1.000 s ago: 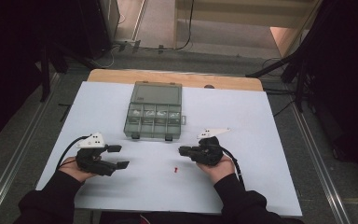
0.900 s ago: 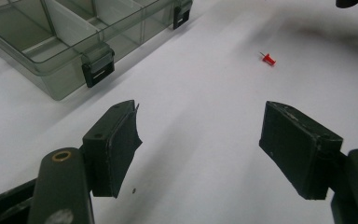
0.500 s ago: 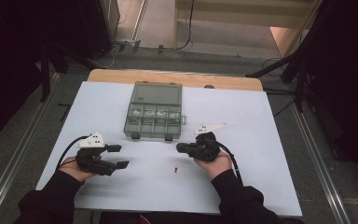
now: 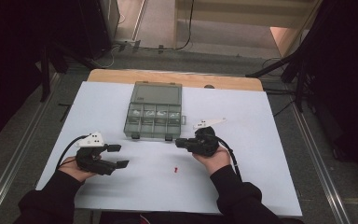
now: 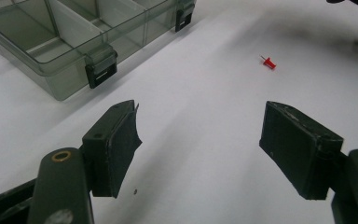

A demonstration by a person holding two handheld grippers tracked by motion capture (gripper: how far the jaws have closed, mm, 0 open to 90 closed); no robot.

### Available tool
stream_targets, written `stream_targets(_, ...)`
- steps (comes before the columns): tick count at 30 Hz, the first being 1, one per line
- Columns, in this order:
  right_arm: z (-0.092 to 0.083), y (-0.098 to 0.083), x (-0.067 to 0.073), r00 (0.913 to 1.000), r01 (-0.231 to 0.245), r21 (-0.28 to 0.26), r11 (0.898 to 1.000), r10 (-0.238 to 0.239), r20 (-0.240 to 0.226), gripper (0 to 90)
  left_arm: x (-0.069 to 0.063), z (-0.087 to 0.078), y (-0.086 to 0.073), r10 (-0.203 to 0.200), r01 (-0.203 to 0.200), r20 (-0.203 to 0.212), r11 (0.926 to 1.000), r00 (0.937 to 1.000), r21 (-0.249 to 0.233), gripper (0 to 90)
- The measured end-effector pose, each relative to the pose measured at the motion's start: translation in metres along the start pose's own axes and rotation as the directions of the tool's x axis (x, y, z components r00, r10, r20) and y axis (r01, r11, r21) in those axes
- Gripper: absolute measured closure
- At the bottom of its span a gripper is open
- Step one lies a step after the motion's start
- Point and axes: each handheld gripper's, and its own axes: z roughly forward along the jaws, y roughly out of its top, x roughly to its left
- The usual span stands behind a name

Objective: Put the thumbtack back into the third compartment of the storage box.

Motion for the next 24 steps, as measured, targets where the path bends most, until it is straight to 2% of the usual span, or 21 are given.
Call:
stream_targets(7, 0.0, 0.008, -0.003, 1.0, -0.001, -0.008, 1.0, 0.001, 0.004, 86.8, 0.0, -0.001, 0.001, -0.002, 0.002, -0.001, 0.9999, 1.0, -0.01, 26.6)
stream_targets(24, 0.008, 0.032, -0.007, 1.0, 0.007, -0.01, 1.0, -0.007, 0.007, 86.7, 0.001, 0.0, 0.0, -0.002, 0.002, -0.008, 0.9998, 1.0, 0.018, 26.6)
